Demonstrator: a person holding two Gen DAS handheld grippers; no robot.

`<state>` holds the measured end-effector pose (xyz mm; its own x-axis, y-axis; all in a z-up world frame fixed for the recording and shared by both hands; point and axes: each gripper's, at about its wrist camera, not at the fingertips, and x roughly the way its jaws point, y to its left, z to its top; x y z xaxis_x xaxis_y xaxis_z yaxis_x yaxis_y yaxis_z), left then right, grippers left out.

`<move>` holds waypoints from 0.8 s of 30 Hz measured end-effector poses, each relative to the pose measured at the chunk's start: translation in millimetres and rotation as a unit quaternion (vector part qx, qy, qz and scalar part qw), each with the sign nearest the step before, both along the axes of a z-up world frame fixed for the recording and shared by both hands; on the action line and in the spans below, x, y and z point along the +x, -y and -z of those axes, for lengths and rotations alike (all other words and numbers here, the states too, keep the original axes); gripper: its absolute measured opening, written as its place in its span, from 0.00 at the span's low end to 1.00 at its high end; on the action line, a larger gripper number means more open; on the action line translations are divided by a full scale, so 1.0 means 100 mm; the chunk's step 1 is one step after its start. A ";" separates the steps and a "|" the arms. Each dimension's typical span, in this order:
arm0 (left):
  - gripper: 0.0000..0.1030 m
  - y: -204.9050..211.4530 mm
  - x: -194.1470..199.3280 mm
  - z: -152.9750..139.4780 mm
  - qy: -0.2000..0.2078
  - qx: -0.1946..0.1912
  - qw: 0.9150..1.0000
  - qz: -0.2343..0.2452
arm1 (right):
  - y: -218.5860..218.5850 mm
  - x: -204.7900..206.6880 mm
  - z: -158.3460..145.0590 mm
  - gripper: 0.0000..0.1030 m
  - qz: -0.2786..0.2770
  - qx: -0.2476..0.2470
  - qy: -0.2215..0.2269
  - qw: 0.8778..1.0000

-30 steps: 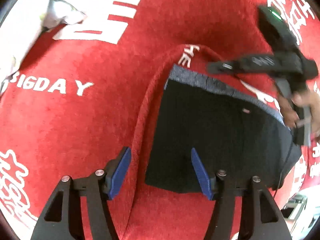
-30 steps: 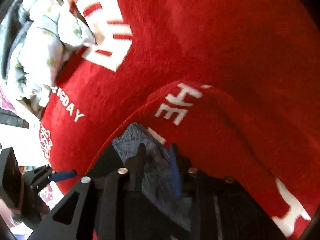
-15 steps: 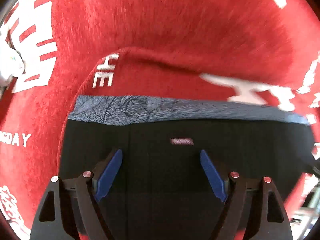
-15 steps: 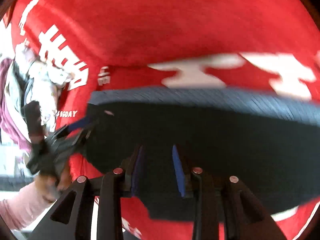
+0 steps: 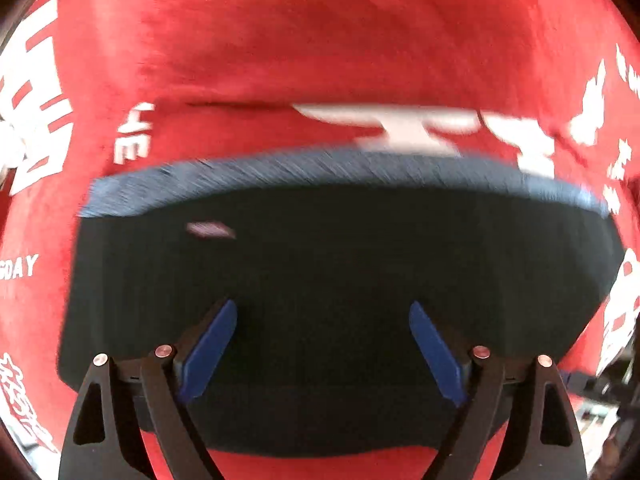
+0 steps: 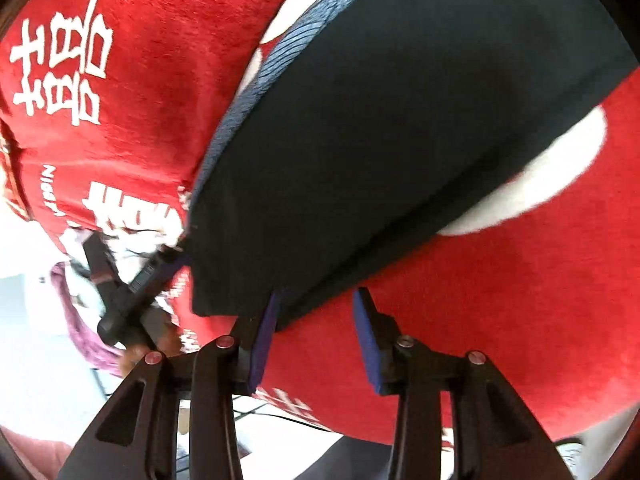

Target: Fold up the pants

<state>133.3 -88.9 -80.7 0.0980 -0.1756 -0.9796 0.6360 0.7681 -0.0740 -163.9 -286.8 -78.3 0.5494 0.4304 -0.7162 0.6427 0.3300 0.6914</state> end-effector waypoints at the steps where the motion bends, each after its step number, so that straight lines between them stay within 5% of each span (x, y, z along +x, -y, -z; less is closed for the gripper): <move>1: 0.87 0.01 -0.08 0.05 0.016 0.017 1.000 0.008 | 0.00 0.04 0.04 0.42 0.006 0.006 0.006 1.000; 4: 0.90 0.04 -0.21 0.08 0.052 0.029 0.998 0.036 | 0.04 0.12 0.22 0.42 0.040 0.032 0.013 0.999; 7: 0.90 -0.01 -0.16 0.07 0.035 0.021 0.999 0.035 | 0.11 0.10 0.37 0.41 0.078 0.067 0.015 0.995; 9: 0.90 -0.03 -0.13 0.06 0.025 0.022 0.999 0.038 | 0.13 0.11 0.35 0.11 0.082 0.072 0.014 0.994; 10: 0.90 -0.05 -0.13 0.06 0.024 0.023 0.999 0.041 | 0.15 0.13 0.29 0.08 0.071 0.054 0.006 0.996; 14: 0.90 -0.11 -0.20 0.08 0.038 0.017 0.997 0.062 | 0.12 0.22 -0.06 0.07 0.004 -0.011 0.022 1.000; 18: 0.92 -0.10 -0.32 0.08 0.045 0.030 0.997 0.061 | 0.01 0.08 0.20 0.04 -0.010 -0.040 -0.048 0.998; 24: 0.92 0.02 -0.56 -0.14 0.017 0.017 0.998 0.062 | 0.02 -0.03 0.03 0.13 -0.012 -0.055 -0.038 0.998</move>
